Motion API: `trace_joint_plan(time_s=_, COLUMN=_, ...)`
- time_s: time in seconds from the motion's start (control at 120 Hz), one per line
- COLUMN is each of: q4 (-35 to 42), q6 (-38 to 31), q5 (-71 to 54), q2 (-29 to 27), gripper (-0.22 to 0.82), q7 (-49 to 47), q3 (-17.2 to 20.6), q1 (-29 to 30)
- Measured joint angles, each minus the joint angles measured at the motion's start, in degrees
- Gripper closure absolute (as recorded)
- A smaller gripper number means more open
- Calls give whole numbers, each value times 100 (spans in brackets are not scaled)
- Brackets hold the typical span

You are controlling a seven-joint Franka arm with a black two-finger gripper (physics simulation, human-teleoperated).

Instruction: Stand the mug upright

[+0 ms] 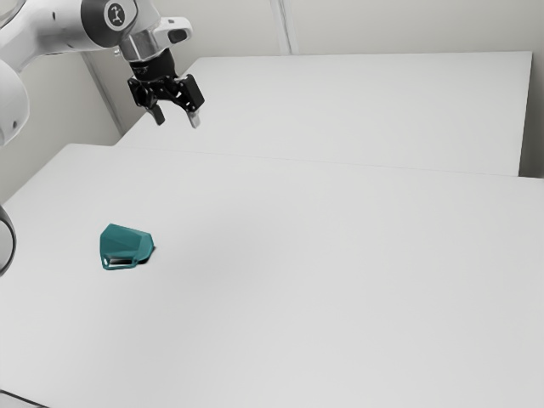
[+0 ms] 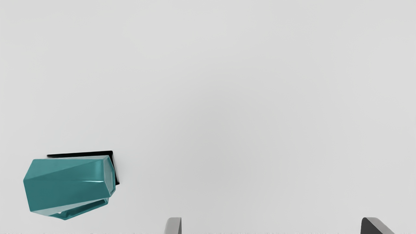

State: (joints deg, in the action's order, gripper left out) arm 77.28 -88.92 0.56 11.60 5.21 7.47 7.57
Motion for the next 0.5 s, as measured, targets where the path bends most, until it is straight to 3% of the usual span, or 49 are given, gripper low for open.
trace_joint_plan(time_s=0.367, q4=1, q6=37, q5=-7, q2=-49, gripper=0, q7=-10, q3=-28, q1=-1)
trace_joint_plan(time_s=0.5, q4=-48, q6=77, q5=257, q2=-44, gripper=0, q7=103, q3=-642, q1=-16)
